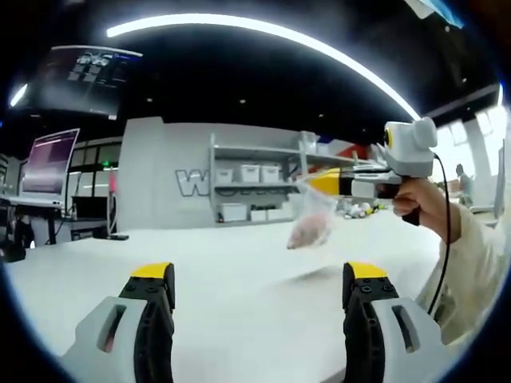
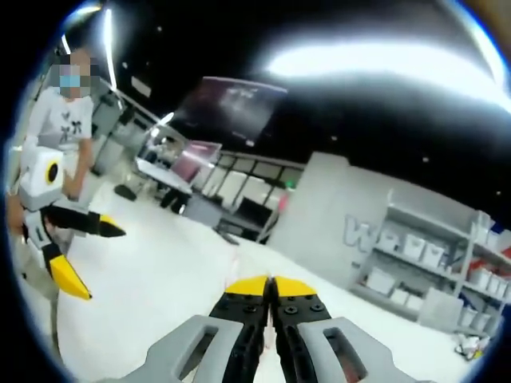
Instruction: Open the resealable bag by pulling the two sides of the seal apart until the entire bag opening is separated and visibly accessible.
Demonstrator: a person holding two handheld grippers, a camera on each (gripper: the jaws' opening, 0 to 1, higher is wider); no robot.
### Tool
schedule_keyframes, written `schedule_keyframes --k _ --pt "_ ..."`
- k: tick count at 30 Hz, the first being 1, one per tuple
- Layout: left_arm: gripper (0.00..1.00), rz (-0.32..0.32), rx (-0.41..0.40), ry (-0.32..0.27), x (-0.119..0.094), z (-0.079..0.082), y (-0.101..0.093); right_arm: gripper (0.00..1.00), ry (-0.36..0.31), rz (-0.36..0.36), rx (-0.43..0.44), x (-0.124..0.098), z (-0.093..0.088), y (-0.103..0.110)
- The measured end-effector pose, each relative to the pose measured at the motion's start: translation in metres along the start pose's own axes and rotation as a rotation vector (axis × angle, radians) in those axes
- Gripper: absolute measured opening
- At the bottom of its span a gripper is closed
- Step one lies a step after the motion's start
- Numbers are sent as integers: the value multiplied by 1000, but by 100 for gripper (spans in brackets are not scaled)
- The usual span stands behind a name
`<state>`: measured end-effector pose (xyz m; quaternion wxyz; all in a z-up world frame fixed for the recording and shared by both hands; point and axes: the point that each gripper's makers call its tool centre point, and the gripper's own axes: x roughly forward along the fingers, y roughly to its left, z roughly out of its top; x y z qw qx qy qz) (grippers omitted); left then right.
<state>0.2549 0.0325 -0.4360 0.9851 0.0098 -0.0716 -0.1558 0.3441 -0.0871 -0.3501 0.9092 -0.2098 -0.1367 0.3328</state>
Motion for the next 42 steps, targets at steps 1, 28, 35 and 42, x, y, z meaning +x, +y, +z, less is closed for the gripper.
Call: schedule_keyframes --k 1,28,35,42 --pt "86 0 1 0 0 0 0 0 1 1 -3 0 0 0" --pt "86 0 17 3 0 2 0 0 50 7 -94 12 -13 -8" --pt "86 0 19 2 0 3 0 0 71 -15 -242 14 -15 -13" --pt "85 -1 26 7 1 3 -1 0 78 -12 -256 15 -18 -15"
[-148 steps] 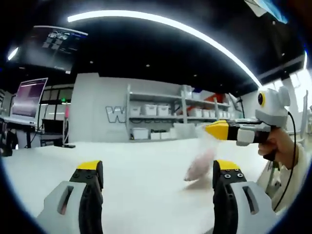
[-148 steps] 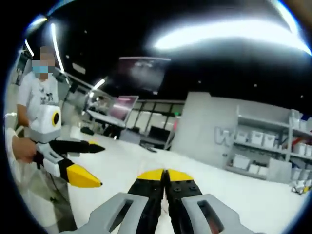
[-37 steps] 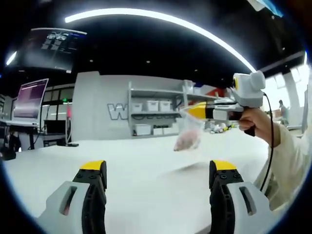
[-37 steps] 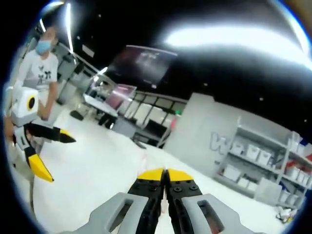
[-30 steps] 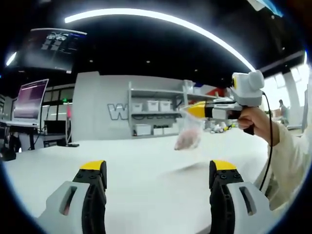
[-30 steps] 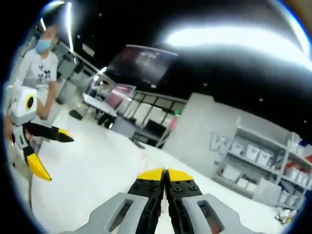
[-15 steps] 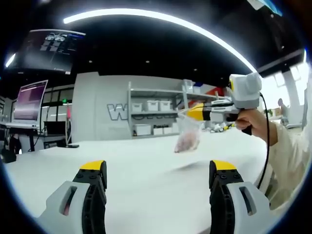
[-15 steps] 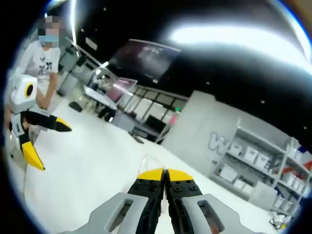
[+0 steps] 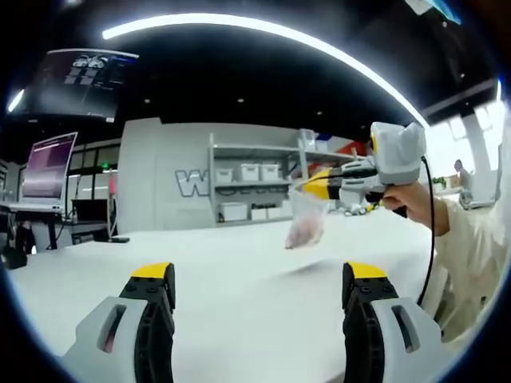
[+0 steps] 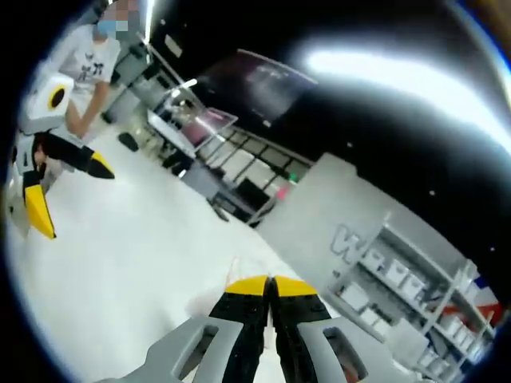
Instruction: Open the resealable bag by pulling the two sides of the seal apart until the entire bag opening is separated and visibly accessible.
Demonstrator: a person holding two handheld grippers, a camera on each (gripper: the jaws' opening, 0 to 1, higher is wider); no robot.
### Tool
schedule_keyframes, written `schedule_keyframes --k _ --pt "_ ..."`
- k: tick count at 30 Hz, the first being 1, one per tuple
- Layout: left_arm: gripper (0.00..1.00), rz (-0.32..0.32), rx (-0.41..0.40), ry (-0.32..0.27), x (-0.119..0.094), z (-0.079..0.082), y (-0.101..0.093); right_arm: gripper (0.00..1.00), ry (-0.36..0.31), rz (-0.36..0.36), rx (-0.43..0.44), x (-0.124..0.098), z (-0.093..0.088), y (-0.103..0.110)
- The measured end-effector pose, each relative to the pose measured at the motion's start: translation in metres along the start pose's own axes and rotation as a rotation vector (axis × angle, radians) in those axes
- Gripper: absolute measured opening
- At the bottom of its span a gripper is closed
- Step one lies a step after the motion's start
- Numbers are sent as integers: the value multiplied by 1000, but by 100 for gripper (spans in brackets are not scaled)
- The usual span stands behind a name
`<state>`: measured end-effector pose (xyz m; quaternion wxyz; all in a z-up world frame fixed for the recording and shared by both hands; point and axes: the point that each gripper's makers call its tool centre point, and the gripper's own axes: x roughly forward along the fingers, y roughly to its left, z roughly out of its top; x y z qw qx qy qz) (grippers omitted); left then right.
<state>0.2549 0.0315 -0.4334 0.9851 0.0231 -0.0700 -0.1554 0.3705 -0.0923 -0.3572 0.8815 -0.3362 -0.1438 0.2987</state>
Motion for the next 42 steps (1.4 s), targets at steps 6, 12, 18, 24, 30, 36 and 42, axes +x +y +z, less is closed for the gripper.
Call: schedule_keyframes --k 6,12,18,24,30,36,42 --pt "85 3 1 1 0 0 1 0 3 -3 -15 3 -1 -3" --pt "85 -1 1 2 1 0 0 0 12 -10 -59 8 -1 -6" --pt "85 3 0 1 0 0 2 0 25 -26 -129 13 1 -12" --pt "85 6 -2 0 -1 0 3 0 27 -33 -173 18 3 -13" --pt "85 9 -4 2 -2 -1 4 0 37 -45 -234 20 2 -11" --pt "85 9 -7 6 -2 -3 4 0 44 -68 -326 24 5 -16" --pt "85 12 -14 8 -2 -4 5 0 39 -94 -444 26 13 -17"
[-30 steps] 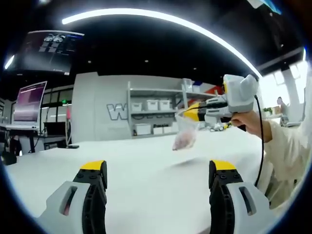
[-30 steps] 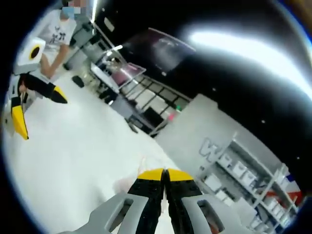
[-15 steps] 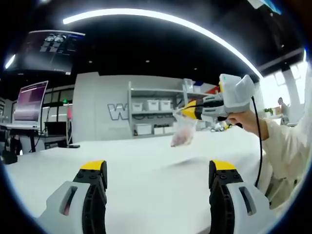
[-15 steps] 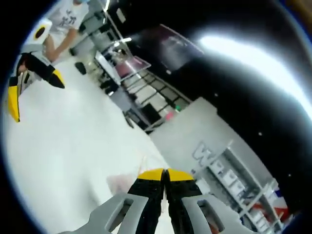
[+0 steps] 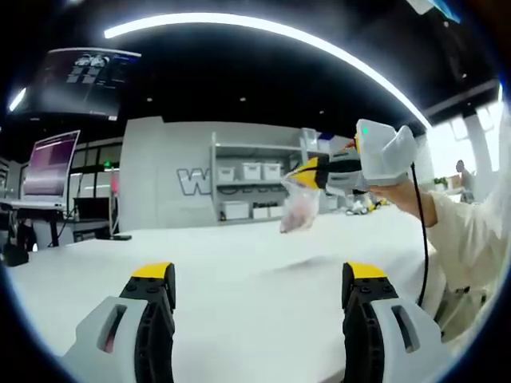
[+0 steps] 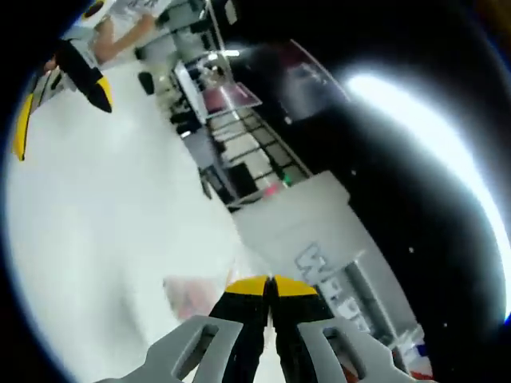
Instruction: Open the resealable bag by pulling the two sides of the seal apart until the entire bag opening is separated and visibly accessible.
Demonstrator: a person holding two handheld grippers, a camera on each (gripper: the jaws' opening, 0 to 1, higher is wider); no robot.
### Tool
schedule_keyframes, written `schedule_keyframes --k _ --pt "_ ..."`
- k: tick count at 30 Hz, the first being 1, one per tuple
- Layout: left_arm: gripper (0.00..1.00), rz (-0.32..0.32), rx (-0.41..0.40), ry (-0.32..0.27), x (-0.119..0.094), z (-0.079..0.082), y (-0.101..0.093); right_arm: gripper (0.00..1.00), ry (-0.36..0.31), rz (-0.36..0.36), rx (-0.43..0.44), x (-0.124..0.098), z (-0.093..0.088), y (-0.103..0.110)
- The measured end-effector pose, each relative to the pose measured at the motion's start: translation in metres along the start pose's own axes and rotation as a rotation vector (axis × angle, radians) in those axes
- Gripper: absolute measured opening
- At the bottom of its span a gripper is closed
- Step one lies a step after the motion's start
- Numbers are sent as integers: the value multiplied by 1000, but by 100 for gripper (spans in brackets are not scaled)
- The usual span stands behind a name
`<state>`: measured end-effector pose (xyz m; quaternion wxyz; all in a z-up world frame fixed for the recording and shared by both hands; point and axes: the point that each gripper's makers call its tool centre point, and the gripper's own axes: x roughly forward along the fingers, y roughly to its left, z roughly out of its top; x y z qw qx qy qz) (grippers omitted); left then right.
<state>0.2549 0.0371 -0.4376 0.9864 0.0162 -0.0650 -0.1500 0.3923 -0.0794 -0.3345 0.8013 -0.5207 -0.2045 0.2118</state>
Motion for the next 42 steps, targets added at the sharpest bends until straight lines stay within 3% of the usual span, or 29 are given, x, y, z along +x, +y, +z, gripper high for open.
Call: schedule_keyframes --k 18,42 --pt "85 4 1 -2 -2 0 0 0 12 0 -157 19 0 5" --pt "85 3 18 -3 0 5 0 0 34 23 -165 39 -12 8"
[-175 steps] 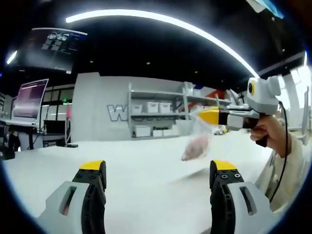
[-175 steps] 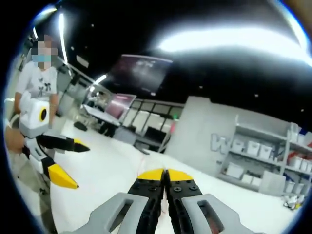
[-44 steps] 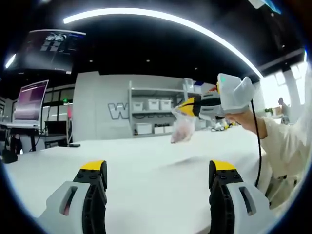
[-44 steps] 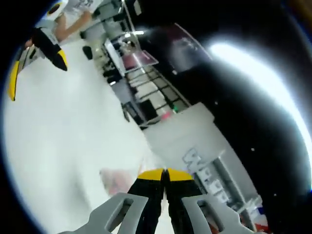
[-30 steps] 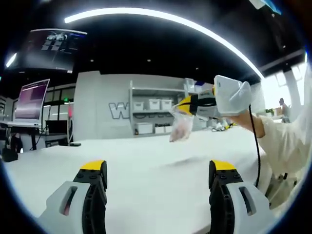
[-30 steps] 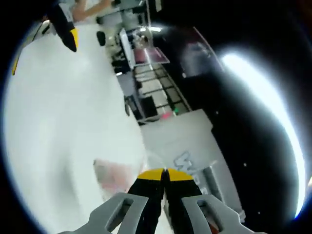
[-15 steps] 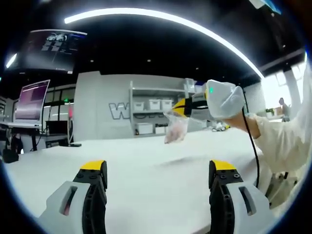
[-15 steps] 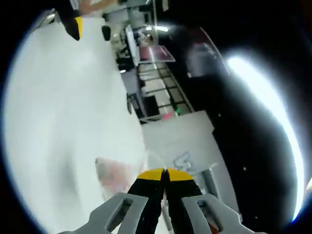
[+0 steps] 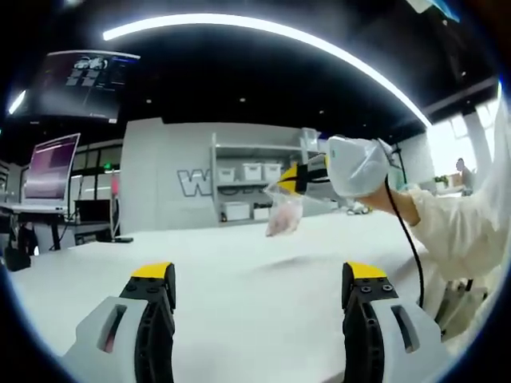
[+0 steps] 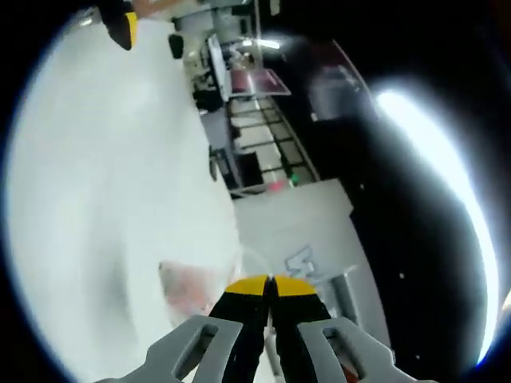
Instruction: Open the resealable bag by pulling the two sides of the seal apart until the entire bag opening is separated and visibly accessible.
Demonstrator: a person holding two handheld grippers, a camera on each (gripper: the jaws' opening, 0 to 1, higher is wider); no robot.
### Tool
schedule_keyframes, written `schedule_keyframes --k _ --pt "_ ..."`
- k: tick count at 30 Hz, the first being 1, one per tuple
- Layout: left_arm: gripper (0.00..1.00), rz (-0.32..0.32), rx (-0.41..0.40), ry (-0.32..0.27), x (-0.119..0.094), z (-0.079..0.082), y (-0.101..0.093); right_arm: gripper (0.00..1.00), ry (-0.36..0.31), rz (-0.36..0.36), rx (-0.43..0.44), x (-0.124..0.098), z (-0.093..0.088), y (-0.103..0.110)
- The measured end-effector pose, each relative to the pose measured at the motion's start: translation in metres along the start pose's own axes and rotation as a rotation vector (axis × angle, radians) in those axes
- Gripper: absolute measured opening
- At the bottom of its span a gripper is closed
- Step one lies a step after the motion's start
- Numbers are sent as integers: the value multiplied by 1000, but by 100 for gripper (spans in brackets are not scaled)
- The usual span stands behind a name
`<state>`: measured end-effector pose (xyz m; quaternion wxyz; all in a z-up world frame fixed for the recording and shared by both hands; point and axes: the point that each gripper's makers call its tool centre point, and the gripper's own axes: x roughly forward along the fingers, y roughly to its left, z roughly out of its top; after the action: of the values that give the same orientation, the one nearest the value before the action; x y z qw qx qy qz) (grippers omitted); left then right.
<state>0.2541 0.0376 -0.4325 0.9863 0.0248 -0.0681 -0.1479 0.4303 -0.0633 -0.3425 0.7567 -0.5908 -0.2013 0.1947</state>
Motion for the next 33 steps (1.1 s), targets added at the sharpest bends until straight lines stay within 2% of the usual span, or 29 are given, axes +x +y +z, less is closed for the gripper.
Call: schedule_keyframes --k 19,33 --pt "85 3 2 10 0 -4 2 0 0 16 -22 13 -1 6" --pt "85 8 -2 14 0 -6 6 0 16 26 -18 26 -8 7"
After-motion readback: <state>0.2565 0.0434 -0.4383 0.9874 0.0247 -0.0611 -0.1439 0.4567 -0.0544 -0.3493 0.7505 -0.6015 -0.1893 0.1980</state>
